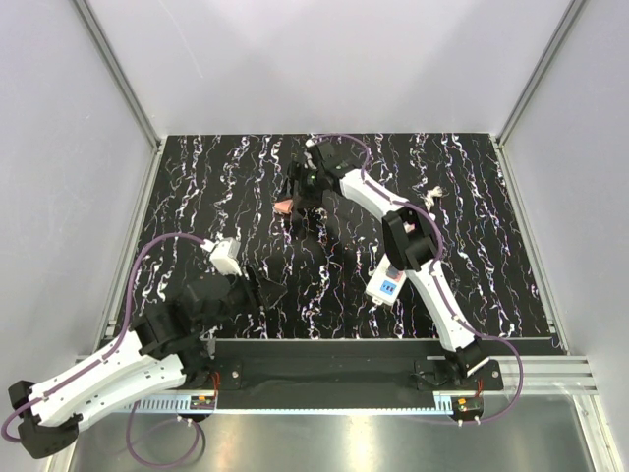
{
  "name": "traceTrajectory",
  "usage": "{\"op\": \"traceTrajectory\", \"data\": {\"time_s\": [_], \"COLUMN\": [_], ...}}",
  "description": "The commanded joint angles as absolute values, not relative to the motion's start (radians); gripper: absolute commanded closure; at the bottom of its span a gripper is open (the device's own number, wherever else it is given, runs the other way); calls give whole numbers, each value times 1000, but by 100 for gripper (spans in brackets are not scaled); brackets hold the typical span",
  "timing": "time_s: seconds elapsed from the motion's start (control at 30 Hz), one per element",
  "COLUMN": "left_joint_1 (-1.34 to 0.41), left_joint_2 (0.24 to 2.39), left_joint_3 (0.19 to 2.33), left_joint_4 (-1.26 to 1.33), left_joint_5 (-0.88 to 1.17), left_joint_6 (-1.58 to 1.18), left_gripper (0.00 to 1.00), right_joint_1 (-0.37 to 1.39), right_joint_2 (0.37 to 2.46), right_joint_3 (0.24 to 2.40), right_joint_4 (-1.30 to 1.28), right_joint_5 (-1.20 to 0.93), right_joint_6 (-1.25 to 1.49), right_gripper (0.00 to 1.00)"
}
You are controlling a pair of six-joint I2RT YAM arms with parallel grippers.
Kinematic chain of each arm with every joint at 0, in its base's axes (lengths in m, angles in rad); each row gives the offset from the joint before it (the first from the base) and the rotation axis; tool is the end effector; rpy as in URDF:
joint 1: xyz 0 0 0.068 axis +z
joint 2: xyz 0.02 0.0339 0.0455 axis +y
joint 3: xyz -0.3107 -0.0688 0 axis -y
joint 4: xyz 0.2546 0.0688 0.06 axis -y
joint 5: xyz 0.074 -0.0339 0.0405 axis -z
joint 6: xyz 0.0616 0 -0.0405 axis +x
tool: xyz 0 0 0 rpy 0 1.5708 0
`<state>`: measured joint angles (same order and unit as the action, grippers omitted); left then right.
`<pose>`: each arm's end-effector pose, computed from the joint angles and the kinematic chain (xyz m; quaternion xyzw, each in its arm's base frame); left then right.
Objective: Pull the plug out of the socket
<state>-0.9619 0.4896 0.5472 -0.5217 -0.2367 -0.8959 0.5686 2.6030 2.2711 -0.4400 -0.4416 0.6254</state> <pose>0.0783 -0.0871 0.2742 -0.0341 0.8464 -0.3578 0.3929 0.5250 0.3667 0.1562 -0.0596 0.9010 0.3802 0.2004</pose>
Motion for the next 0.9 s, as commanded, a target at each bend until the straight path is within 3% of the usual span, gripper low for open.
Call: {"op": "traceTrajectory", "data": {"time_s": [0.0,0.1,0.2,0.3,0.33,0.57,0.73,0.87], "left_joint_1": [-960,-960,-960,-960,-960,-960,-960,-971], "left_joint_2": [480,494,547,635,664,948,1182,1352], "left_joint_3": [537,514,480,451,448,503,584,658], "left_joint_4": [-466,-434,-361,-234,-197,89,272,374], "left_joint_5": [-239,-235,-213,-167,-143,-46,41,120], "left_joint_6": [-902,-900,-902,-911,-913,-891,-891,-917], "left_gripper": [44,43,43,43,43,44,48,51], "right_joint_1": [571,572,572,572,571,571,534,526], "right_joint_2": [2594,2568,2469,2301,2258,1840,1657,1534], "right_joint_3": [2391,2502,2476,2289,2239,1780,1535,1416], "right_joint_4": [-624,-837,-978,-999,-999,-960,-962,-965], "right_joint_5": [-329,-157,-22,79,103,179,156,193], "right_joint_6": [531,486,460,437,431,501,598,503], "right_gripper": [20,19,17,9,0,0,0,0]}}
